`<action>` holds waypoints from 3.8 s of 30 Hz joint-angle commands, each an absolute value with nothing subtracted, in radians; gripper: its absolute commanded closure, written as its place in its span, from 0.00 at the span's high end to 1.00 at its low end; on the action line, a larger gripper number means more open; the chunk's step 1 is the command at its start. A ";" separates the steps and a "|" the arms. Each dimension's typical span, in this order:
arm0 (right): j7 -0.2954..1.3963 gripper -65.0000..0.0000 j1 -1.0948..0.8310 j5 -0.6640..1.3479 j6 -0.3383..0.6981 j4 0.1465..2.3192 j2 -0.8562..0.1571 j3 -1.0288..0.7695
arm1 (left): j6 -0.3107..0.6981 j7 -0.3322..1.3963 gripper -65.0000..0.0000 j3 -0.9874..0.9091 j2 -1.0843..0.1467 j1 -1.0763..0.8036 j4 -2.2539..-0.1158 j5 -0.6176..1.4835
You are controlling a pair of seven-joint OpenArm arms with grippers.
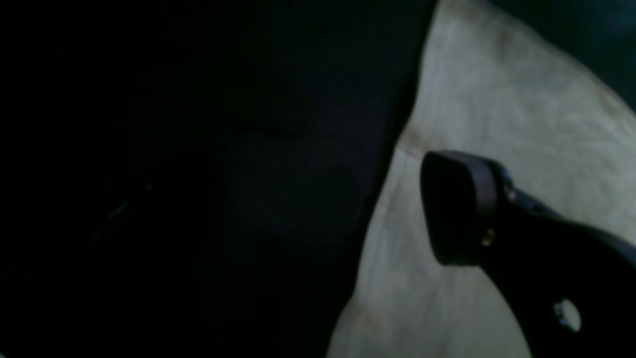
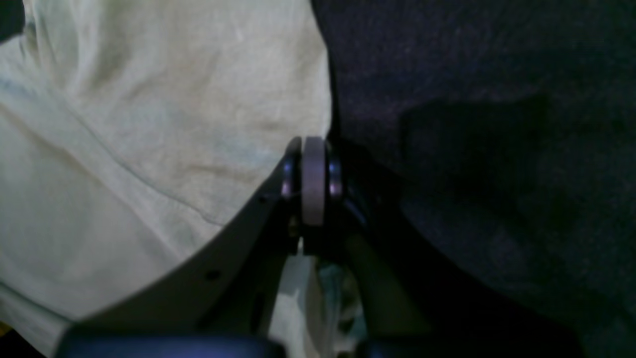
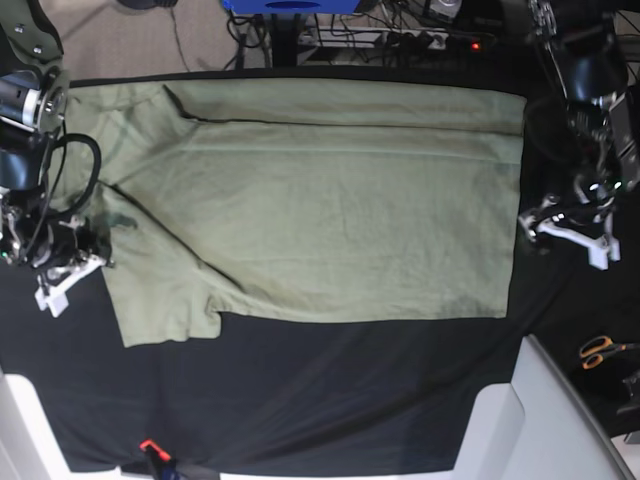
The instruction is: Fold the T-shirt properly
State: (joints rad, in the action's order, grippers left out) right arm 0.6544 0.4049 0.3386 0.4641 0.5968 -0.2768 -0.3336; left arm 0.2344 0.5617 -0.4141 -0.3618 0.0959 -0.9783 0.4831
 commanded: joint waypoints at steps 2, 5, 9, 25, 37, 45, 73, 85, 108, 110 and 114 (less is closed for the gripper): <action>0.648 0.00 0.430 0.349 0.470 0.613 -0.292 -0.335 | 0.242 0.542 0.97 -0.364 -0.377 0.142 -0.947 0.501; 0.648 0.00 0.430 0.349 0.470 0.613 -0.292 -0.335 | 0.242 0.539 0.97 -0.318 -0.341 0.173 -0.895 0.503; 0.648 0.00 0.429 0.349 0.470 0.613 -0.292 -0.335 | 0.242 0.539 0.97 -0.309 -0.300 0.176 -0.886 0.496; 0.648 0.00 0.427 0.349 0.472 0.613 -0.292 -0.335 | 0.239 0.538 0.14 -0.320 -0.291 0.136 -0.883 0.496; 0.645 0.00 0.407 0.349 0.472 0.615 -0.292 -0.335 | 0.239 0.542 0.00 -0.320 -0.332 0.099 -0.924 0.503; 0.647 0.00 0.407 0.349 0.472 0.615 -0.292 -0.335 | 0.237 0.542 0.00 -0.321 -0.341 -0.039 -1.095 0.503; 0.645 0.00 0.409 0.349 0.472 0.615 -0.292 -0.335 | 0.243 0.673 0.78 -0.473 -0.377 0.203 -1.010 0.495; 0.644 0.00 0.409 0.349 0.472 0.615 -0.295 -0.335 | 0.242 0.455 0.52 -0.255 -0.378 0.315 -0.676 0.499; 0.642 0.00 0.414 0.349 0.472 0.615 -0.294 -0.335 | 0.239 0.407 0.54 -0.303 -0.378 0.337 -0.625 0.383; 0.642 0.00 0.414 0.349 0.472 0.615 -0.294 -0.335 | 0.239 0.398 0.54 -0.305 -0.369 0.340 -0.608 0.367; 0.642 0.00 0.414 0.349 0.472 0.615 -0.294 -0.335 | 0.240 0.397 0.54 -0.303 -0.343 0.366 -0.605 0.366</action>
State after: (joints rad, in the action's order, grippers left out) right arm 0.6460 0.3897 0.3508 0.4709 0.6018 -0.2794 -0.3336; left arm 0.2317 0.3737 -0.3042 -0.3439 0.3523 -0.6018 0.3641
